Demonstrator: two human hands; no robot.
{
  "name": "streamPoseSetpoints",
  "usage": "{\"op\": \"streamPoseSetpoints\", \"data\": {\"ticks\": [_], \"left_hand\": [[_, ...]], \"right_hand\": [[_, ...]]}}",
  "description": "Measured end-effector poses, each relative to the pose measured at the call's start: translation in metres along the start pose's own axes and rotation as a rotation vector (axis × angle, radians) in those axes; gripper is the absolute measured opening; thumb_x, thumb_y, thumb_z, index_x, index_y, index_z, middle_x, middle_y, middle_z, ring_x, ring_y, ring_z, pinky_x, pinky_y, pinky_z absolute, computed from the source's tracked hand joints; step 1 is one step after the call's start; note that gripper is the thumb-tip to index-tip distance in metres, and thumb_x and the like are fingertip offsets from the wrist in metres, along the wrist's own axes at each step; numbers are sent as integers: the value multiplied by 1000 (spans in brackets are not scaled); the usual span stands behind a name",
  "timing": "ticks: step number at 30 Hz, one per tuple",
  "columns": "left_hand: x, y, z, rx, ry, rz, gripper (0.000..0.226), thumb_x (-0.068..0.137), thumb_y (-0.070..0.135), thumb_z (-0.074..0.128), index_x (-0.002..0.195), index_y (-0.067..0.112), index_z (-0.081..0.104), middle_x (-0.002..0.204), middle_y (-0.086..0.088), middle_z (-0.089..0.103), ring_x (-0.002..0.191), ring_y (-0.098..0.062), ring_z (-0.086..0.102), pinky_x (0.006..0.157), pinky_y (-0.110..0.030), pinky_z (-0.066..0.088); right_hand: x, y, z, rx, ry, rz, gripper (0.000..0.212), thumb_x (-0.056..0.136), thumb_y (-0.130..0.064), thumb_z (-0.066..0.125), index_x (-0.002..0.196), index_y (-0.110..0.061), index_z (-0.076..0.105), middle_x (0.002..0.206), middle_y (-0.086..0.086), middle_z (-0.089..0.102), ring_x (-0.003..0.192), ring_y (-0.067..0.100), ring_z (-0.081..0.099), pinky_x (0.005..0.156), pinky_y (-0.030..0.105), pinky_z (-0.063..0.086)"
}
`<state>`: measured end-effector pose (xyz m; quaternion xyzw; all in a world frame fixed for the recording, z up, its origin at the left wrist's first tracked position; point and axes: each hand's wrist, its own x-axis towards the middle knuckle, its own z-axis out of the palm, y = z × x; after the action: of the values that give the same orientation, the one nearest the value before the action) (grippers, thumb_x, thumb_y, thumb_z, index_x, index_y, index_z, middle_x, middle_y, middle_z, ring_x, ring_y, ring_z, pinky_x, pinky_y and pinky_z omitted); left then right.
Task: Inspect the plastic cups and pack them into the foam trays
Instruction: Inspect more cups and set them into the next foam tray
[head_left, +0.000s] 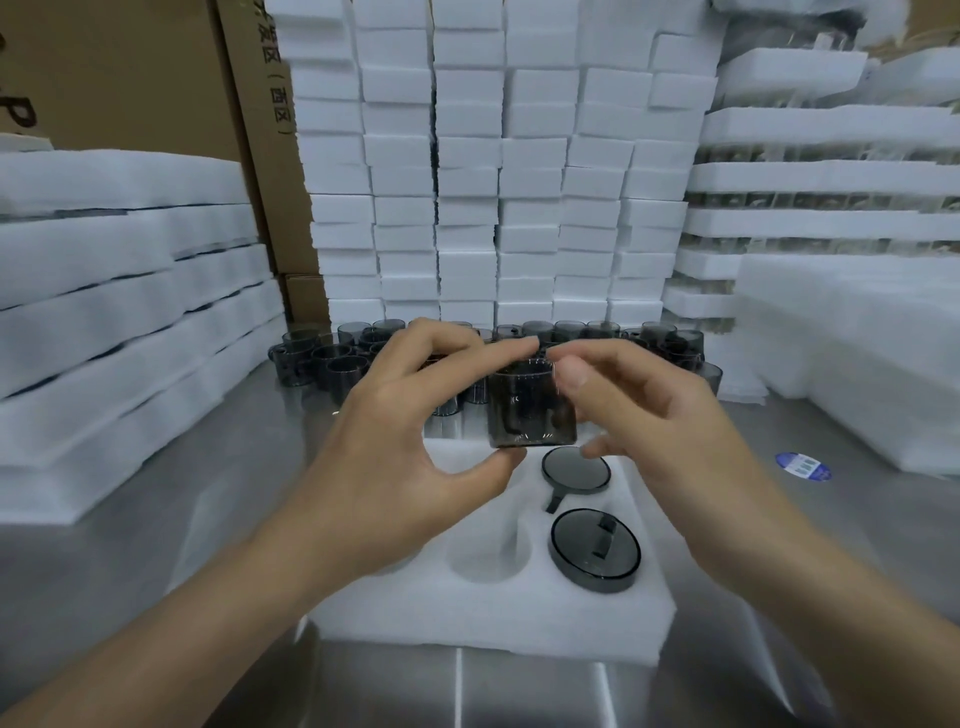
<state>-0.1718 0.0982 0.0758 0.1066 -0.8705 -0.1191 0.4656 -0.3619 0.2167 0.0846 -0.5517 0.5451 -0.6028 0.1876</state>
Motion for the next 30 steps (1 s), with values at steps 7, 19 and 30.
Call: {"op": "streamPoseSetpoints", "data": {"ticks": [7, 19, 30], "left_hand": [[0, -7, -4, -83, -165, 0, 72, 87, 41, 86, 151, 44, 54, 131, 13, 60, 131, -19, 59, 94, -21, 47], [-9, -71, -9, 41, -495, -511, 16, 108, 37, 59, 115, 42, 73, 114, 31, 69, 114, 9, 60, 107, -37, 48], [-11, -59, 9, -106, -527, -512, 22, 98, 49, 64, 118, 46, 72, 121, 32, 69, 120, 7, 61, 113, -39, 48]], "right_hand": [[-1, 7, 4, -14, -47, 91, 48, 73, -54, 82, 118, -38, 73, 103, -4, 78, 96, 13, 76, 80, 26, 62], [1, 21, 0, -193, -63, 61, 52, 72, -45, 76, 122, -51, 69, 115, -24, 72, 115, -4, 67, 96, 31, 58], [1, 14, -7, -205, -251, -68, 48, 66, -34, 71, 114, -38, 66, 111, -13, 71, 112, 12, 68, 94, 27, 54]]}}
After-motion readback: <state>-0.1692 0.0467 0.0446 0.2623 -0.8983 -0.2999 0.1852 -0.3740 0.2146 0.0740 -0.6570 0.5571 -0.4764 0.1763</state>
